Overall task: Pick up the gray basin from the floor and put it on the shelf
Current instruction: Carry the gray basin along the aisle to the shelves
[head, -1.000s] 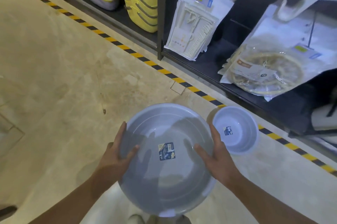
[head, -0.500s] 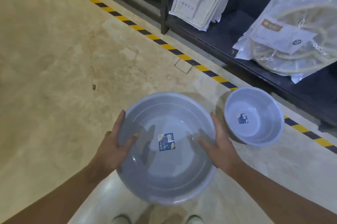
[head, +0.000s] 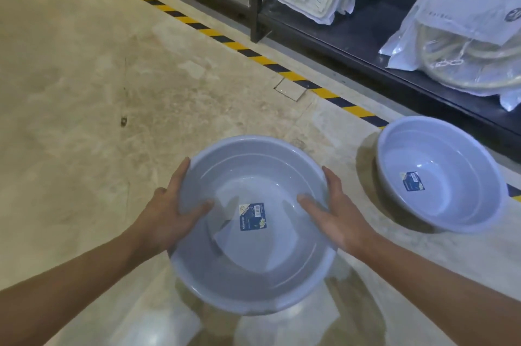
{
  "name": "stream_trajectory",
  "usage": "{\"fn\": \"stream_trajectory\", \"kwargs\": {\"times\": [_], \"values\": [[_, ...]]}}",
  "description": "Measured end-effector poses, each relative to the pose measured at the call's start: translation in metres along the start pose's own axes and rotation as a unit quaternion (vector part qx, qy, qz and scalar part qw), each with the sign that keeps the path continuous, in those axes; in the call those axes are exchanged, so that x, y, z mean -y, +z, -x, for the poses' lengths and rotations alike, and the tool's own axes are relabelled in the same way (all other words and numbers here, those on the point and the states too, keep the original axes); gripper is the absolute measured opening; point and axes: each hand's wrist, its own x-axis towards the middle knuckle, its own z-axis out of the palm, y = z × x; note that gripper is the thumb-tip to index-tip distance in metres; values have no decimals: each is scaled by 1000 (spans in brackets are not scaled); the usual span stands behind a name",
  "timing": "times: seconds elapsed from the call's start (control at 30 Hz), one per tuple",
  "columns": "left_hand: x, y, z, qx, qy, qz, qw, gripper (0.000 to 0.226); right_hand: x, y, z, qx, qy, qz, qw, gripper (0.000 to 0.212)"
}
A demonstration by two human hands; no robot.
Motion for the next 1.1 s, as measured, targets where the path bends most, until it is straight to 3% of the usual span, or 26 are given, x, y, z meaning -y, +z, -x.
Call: {"fn": "stream_trajectory", "kwargs": {"times": [0.2, 0.4, 0.77, 1.1], "values": [[15, 5, -8, -9, 2, -73, 997, 109, -11, 16, -6, -4, 6, 61, 998, 114], [18, 1, -5, 26, 28, -1, 999, 107, -11, 17, -4, 1, -11, 46, 999, 106], [17, 5, 3, -16, 32, 39, 999, 89, -13, 27, 0, -31, -27, -42, 998, 95], [-66, -8, 22, 1, 24, 9, 1000, 85, -9, -31, 49, -44, 6, -106, 993, 97]]}}
